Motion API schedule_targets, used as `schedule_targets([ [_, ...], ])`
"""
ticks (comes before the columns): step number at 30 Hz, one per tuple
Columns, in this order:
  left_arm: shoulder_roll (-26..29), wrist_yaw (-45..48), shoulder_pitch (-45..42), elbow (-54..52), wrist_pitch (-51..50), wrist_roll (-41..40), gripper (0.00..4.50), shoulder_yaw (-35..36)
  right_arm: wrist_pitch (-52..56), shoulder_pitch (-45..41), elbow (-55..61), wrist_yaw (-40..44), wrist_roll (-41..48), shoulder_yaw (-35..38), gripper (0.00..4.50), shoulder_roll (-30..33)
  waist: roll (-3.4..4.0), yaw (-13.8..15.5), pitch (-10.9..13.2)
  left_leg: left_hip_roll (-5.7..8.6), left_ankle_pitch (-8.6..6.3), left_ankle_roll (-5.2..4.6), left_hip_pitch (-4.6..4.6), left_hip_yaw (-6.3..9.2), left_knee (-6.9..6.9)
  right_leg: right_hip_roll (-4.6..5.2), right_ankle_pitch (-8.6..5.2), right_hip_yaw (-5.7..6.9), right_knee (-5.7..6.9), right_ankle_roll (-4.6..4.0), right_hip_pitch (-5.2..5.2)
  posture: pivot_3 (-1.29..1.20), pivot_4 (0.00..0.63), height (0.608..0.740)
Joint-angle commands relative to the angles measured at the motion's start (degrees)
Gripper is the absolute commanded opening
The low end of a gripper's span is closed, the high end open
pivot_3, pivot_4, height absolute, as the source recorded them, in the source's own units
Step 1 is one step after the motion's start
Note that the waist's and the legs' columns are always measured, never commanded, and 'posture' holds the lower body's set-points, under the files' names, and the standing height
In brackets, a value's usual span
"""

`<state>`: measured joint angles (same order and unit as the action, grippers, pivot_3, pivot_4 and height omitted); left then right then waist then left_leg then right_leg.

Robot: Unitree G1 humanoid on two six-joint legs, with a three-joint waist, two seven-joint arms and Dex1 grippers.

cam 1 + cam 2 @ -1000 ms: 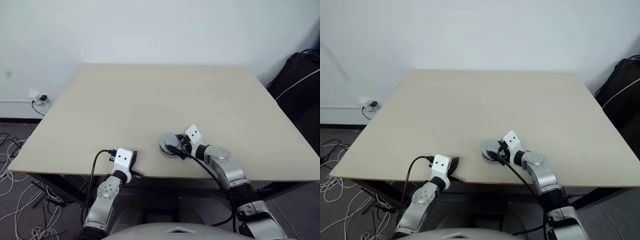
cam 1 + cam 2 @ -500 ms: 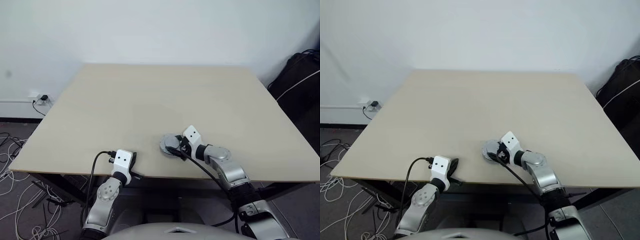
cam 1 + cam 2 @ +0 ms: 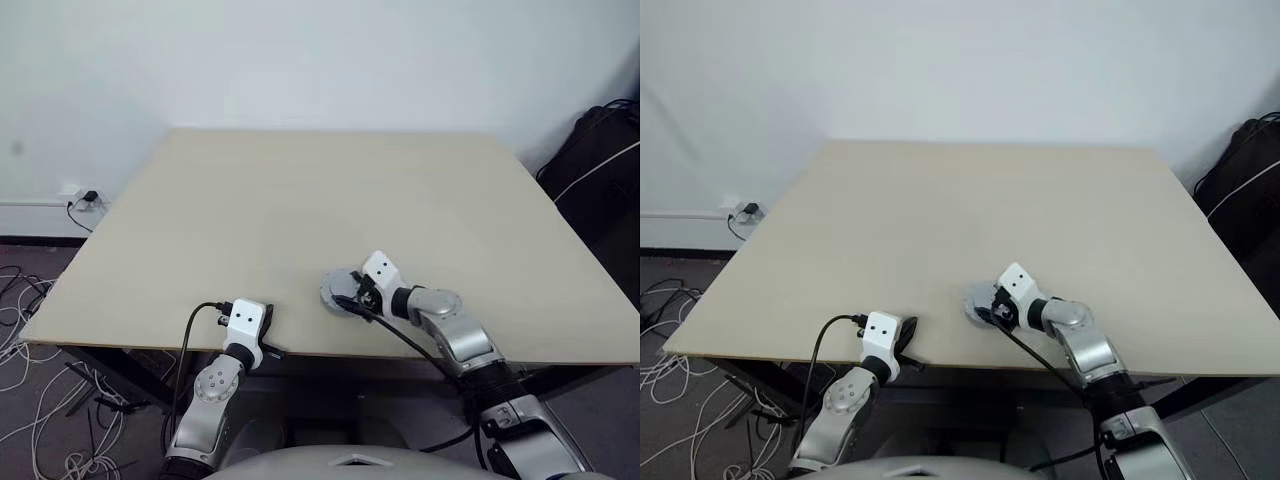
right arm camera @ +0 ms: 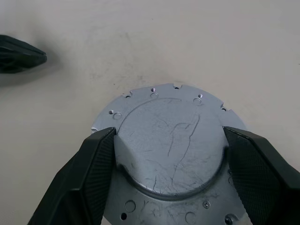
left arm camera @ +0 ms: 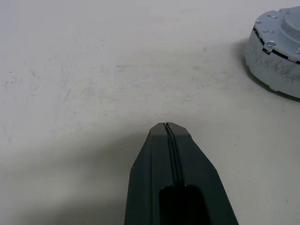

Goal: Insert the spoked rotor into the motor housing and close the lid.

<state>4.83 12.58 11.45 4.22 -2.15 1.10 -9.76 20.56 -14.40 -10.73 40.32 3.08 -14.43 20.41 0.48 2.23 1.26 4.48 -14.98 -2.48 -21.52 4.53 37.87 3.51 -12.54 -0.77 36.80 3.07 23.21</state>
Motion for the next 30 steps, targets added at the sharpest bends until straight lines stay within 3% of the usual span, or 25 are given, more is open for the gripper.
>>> schedule_targets([
  [1, 0.1, 0.1, -0.6, -2.7, 1.0, -0.2, 0.00, 0.0, 2.8, -0.1, -0.4, -1.6, -2.0, -0.1, 3.27, 1.1, 0.05, 0.0, 0.0, 0.00, 0.00, 0.00, 0.02, 0.00, 0.02, 0.00, -0.03, 0.00, 0.00, -0.04, -0.04, 0.00, 0.000, 0.740],
  [12, 0.2, 0.1, -0.7, -2.8, 0.9, 0.0, 0.00, 0.0, 8.7, -1.6, -1.0, -4.6, -2.6, -0.9, 3.27, 0.8, 0.05, 0.0, 0.0, 0.00, -0.01, -0.02, 0.62, 0.00, 0.04, 0.08, -0.13, 0.01, -0.06, -0.13, -0.72, 0.00, 0.000, 0.740],
  [23, 0.4, -0.4, -0.9, -3.1, 0.3, 0.5, 0.00, 0.0, 10.5, -1.5, -0.6, -5.1, -2.7, -1.4, 3.27, 1.1, 0.05, -0.1, 0.0, 0.00, -0.02, -0.02, 0.64, 0.00, 0.03, 0.10, -0.13, 0.01, -0.06, -0.12, -0.73, 0.00, 0.000, 0.740],
  [30, 0.8, -1.7, -8.6, -2.1, -6.0, 2.5, 0.00, 0.3, 10.7, -0.8, 0.3, -5.4, -2.5, -1.9, 3.27, 0.6, 0.01, 0.0, 0.0, 0.00, -0.02, -0.01, 0.62, 0.02, 0.03, 0.11, -0.12, 0.04, -0.05, -0.09, -0.74, 0.00, 0.000, 0.740],
])
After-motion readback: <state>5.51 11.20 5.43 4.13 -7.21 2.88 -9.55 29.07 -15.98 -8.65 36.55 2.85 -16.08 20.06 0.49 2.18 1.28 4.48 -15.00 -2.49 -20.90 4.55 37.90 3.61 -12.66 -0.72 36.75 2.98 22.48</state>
